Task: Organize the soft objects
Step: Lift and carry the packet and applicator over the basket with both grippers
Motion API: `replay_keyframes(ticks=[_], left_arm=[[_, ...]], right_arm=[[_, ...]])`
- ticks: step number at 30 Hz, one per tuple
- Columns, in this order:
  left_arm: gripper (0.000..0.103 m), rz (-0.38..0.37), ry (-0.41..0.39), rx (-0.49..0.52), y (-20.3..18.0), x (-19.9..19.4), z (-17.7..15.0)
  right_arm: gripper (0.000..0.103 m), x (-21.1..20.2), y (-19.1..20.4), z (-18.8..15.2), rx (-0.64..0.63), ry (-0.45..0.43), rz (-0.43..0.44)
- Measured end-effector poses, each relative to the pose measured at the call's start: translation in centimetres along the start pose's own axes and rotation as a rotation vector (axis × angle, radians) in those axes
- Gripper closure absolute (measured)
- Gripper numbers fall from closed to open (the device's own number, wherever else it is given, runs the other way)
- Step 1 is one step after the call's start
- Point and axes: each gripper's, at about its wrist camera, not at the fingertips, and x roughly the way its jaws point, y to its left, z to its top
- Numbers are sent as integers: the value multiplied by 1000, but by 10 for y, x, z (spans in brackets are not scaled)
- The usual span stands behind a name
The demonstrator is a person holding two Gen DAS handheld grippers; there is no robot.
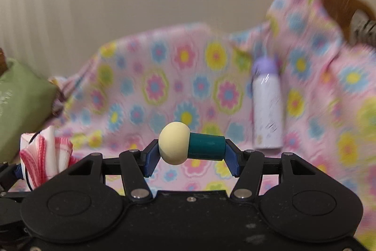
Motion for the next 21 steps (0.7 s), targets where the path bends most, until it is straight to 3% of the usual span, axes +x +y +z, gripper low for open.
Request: replay_keyframes(ticks=[8, 11, 21], left_arm=[[28, -24, 39, -11, -7, -72, -29], [28, -6, 70, 7, -13, -92, -46], [28, -34, 183, -79, -9, -136, -101]], right_arm=[[46, -113, 1, -35, 44, -61, 32], [46, -145, 5, -56, 72, -52, 39], [45, -231, 6, -125, 96, -5, 60]])
